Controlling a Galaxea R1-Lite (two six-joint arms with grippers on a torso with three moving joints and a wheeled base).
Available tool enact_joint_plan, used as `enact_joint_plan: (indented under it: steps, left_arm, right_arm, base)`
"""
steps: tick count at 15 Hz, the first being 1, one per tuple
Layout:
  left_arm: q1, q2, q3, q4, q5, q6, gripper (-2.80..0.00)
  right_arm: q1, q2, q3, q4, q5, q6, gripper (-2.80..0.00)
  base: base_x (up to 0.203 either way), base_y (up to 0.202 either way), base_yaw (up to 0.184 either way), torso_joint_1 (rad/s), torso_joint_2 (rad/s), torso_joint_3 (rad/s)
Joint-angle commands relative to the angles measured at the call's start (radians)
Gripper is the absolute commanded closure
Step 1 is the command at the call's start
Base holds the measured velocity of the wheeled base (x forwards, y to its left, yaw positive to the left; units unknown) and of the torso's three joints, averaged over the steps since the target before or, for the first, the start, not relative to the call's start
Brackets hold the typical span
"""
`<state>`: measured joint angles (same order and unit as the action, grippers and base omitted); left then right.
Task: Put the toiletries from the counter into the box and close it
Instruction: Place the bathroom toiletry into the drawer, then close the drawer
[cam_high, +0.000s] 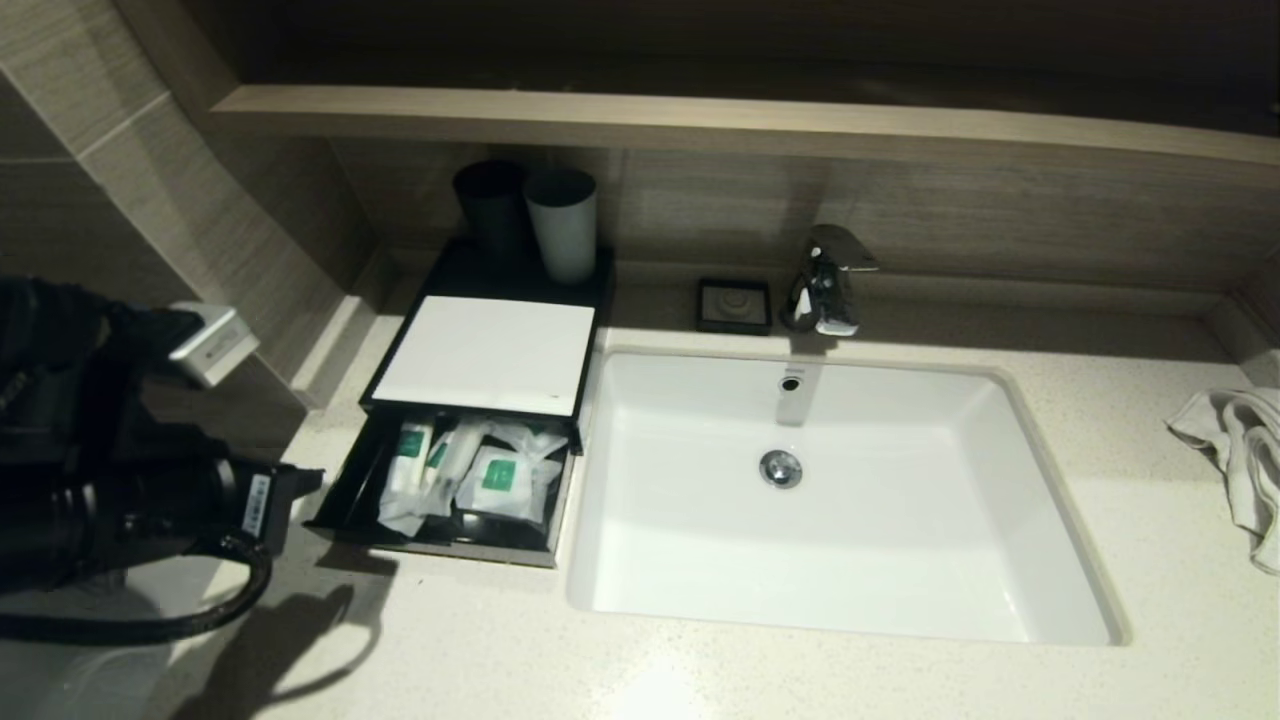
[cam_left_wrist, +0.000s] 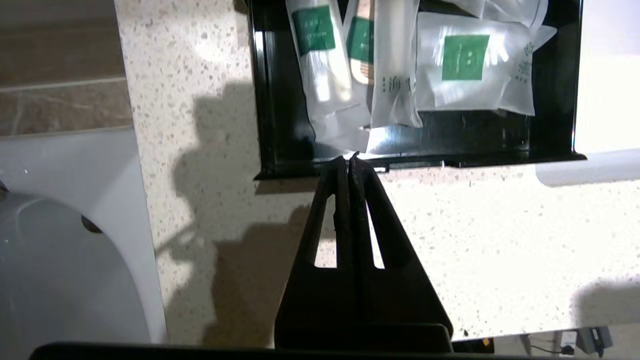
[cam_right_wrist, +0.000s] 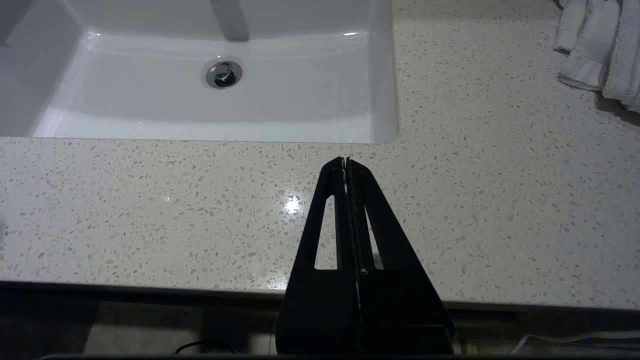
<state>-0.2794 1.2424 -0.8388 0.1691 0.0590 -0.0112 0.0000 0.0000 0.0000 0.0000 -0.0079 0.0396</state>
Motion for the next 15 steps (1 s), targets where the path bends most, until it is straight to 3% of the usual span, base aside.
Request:
enact_joint_plan:
  steps: [1, 6, 12, 15]
  left_arm:
    - [0.000, -0.058, 0.050, 0.003, 0.002, -0.002, 0.00]
    - [0.000, -0.098, 0.158, 0.041, 0.001, -0.003, 0.00]
    - [0.000, -0.006, 0.198, 0.034, -0.001, -0.001, 0.00]
    - [0.000, 0.031, 0.184, 0.031, -0.055, -0.004, 0.00]
  right_arm:
    - [0.000, 0.002, 0.000, 0.000, 0.000, 0.000, 0.00]
    - [0.000, 0.002, 0.000, 0.000, 0.000, 0.000, 0.00]
    - [0.000, 0.002, 0.000, 0.000, 0.000, 0.000, 0.00]
    - [0.000, 0.002, 0.000, 0.000, 0.000, 0.000, 0.00]
  base:
    - [0.000, 0.000, 0.000, 0.000, 0.00, 0.000]
    - [0.000, 0.000, 0.000, 0.000, 0.00, 0.000]
    - [0.000, 0.000, 0.000, 0.000, 0.00, 0.000]
    - [0.000, 0.000, 0.000, 0.000, 0.00, 0.000]
